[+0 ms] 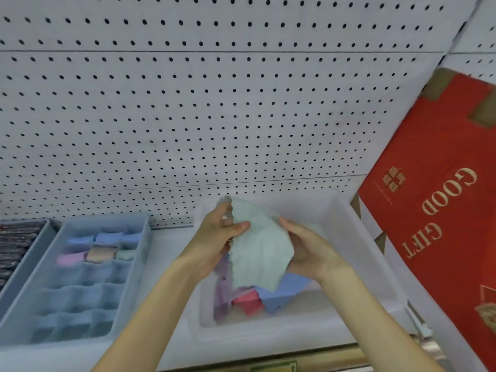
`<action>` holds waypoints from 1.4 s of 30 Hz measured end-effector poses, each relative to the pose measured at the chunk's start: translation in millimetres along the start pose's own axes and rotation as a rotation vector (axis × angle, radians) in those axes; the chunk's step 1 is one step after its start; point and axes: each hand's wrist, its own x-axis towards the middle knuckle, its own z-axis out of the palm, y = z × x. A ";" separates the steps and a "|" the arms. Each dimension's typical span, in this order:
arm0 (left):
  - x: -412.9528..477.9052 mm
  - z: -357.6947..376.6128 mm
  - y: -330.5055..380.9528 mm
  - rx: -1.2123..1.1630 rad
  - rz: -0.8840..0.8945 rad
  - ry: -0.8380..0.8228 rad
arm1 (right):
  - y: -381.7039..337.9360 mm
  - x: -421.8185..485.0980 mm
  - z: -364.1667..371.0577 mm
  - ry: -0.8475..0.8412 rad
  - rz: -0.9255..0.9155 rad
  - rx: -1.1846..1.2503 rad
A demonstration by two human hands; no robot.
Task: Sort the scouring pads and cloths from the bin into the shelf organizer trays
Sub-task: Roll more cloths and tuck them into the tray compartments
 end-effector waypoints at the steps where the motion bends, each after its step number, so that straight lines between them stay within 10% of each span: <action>1: -1.4 -2.6 2.9 0.011 -0.001 -0.029 | 4.0 -0.9 -2.0 -0.060 0.028 0.029; 7: -7.9 -17.8 12.2 0.067 -0.017 -0.176 | 23.3 2.2 0.6 -0.166 -0.051 0.132; 16: -10.4 -24.2 -31.6 0.050 -0.126 -0.089 | 46.6 21.1 -11.5 0.647 -0.465 -0.652; 22: -25.2 -23.0 -63.8 -0.234 -0.173 -0.030 | 28.7 16.2 -24.6 0.411 -0.294 -0.921; 26: -4.7 -43.4 -62.8 0.176 -0.100 0.039 | -14.6 -4.5 14.4 0.096 -0.157 -1.275; 30: 16.2 -43.7 -37.8 0.199 0.010 -0.460 | -41.5 -17.1 48.3 -0.130 -0.094 -1.456; 33: 20.9 -32.6 -21.1 0.170 -0.020 -0.643 | -56.2 -27.7 59.6 -0.163 -0.092 -1.513; 42: 23.7 -36.0 -8.4 -0.143 -0.044 -0.497 | -94.0 -67.1 54.1 -0.028 -0.325 -1.501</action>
